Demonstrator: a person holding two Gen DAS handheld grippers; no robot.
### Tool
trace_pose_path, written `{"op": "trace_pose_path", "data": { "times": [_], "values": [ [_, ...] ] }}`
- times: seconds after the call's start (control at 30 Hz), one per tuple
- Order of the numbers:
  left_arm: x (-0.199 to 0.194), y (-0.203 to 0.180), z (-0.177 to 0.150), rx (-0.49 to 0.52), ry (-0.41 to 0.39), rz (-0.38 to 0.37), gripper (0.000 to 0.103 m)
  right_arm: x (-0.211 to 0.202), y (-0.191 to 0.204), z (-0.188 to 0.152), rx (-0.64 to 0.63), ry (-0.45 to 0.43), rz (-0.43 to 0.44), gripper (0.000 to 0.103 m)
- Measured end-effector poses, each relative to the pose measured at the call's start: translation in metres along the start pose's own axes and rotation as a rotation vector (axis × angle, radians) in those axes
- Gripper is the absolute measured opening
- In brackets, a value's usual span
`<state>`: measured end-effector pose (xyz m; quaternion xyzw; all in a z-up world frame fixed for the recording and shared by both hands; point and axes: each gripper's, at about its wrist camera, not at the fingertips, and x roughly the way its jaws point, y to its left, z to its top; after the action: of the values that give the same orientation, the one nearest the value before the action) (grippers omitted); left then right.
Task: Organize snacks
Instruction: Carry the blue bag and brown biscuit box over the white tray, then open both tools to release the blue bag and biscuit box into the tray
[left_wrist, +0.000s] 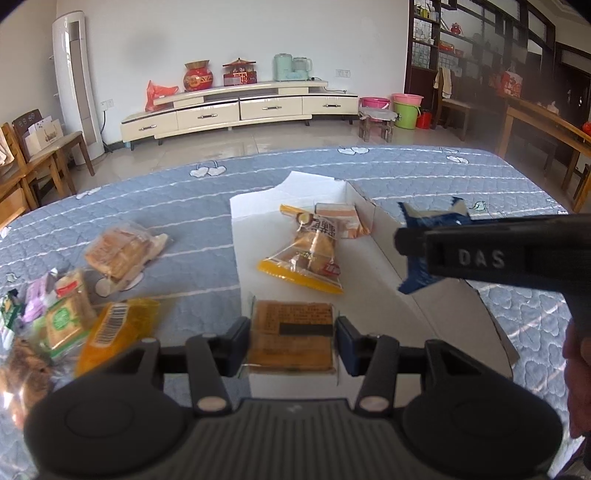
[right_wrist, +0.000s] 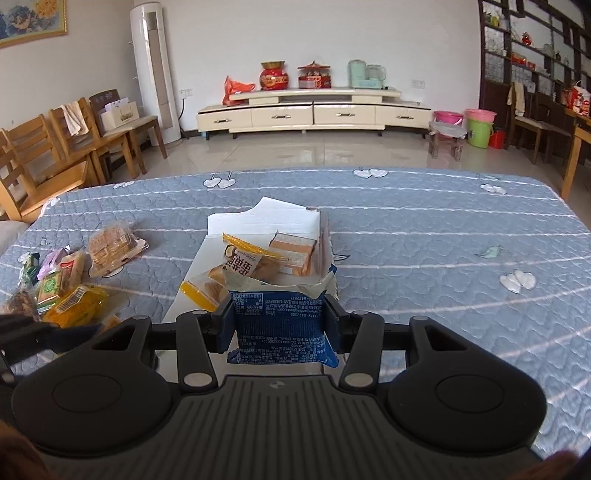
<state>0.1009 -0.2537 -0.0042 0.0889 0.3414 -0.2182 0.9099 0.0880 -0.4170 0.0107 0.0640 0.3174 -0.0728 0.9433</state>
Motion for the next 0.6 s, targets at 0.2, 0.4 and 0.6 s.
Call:
{"op": "trace_pose_path", "data": {
  "times": [0.2,0.4,0.6],
  "values": [
    [0.015,-0.009,0.007,-0.005,0.006,-0.012,0.049,0.021,0.000,0.010,-0.005,0.022,0.012,0.059],
    [0.022,-0.022,0.014,0.003,-0.002,-0.032,0.049,0.035,0.002,0.019,-0.027,0.032,-0.002,0.059],
    [0.023,-0.031,0.017,-0.004,0.001,-0.047,0.049,0.040,0.002,0.025,-0.031,0.034,-0.026,0.059]
  ]
}}
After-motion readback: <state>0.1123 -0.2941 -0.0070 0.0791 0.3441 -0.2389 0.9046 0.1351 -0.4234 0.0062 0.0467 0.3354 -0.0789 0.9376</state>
